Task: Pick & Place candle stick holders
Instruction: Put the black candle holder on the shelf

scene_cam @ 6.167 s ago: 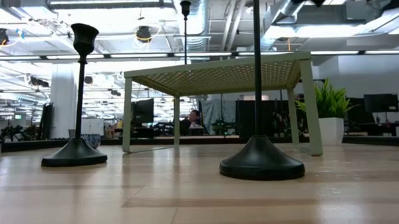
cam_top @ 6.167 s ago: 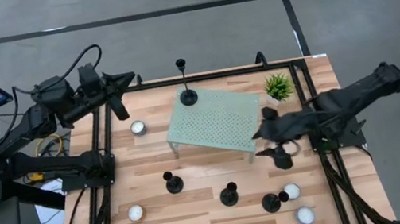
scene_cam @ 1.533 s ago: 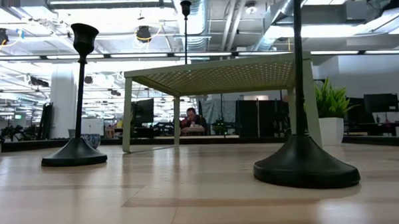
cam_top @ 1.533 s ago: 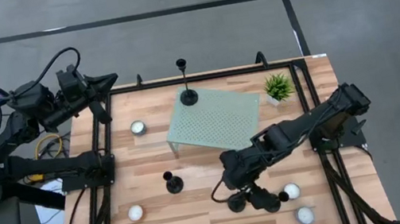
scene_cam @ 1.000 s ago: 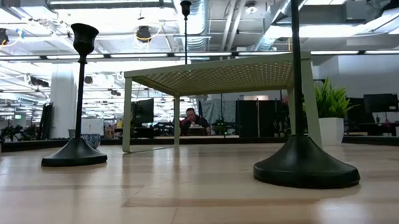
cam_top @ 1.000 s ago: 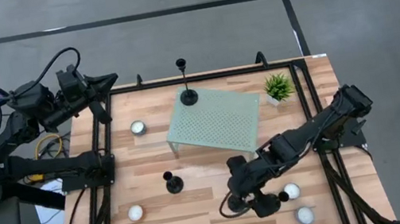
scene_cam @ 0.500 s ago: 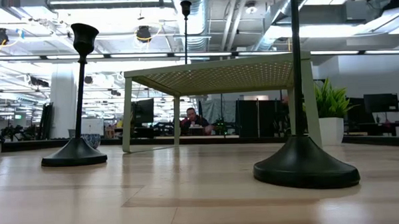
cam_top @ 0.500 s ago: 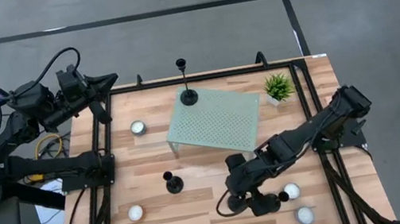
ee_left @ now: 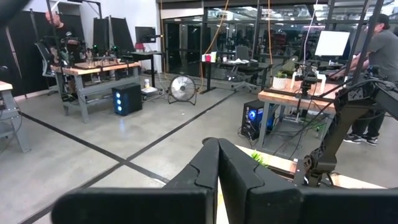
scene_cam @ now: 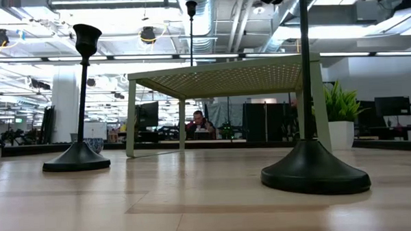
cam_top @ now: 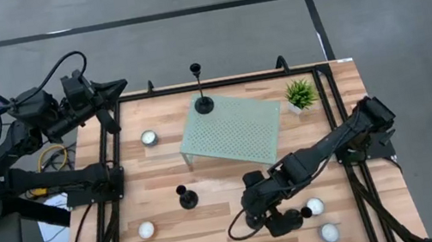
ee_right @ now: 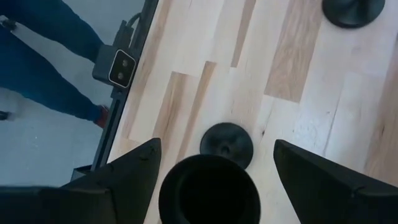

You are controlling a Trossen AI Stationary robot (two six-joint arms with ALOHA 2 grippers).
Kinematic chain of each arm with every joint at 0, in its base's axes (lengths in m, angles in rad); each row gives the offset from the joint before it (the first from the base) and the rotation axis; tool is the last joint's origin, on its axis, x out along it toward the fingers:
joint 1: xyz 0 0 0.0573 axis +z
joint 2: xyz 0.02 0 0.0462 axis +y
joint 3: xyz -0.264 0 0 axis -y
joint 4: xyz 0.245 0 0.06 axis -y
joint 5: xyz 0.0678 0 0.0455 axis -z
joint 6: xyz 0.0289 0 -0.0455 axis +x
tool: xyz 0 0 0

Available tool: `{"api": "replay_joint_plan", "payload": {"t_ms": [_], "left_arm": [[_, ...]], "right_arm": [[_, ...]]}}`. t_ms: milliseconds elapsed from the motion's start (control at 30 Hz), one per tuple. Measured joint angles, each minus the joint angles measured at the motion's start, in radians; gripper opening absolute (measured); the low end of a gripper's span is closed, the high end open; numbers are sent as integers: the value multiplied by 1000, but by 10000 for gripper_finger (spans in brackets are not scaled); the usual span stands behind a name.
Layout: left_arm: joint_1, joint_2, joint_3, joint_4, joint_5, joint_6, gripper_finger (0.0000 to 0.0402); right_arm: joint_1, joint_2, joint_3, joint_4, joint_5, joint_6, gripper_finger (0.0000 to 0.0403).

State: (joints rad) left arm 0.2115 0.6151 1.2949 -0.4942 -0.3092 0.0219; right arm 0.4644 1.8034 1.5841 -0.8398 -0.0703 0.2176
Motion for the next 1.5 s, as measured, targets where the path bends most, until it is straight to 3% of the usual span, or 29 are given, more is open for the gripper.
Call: {"api": "replay_joint_plan", "payload": {"t_ms": [200, 733, 1000, 1233, 1500], "left_arm": [[0, 0, 0, 0, 0, 0, 10], [0, 0, 0, 0, 0, 0, 10], [0, 0, 0, 0, 0, 0, 10], [0, 0, 0, 0, 0, 0, 10], [0, 0, 0, 0, -1, 0, 10]], "right_arm": [[0, 0, 0, -5, 0, 19, 281], [-1, -2, 0, -10, -32, 7, 113], [-2, -3, 0, 6, -38, 11, 123], [-9, -20, 1, 7, -32, -3, 107], [-56, -137, 27, -4, 84, -15, 123]]}}
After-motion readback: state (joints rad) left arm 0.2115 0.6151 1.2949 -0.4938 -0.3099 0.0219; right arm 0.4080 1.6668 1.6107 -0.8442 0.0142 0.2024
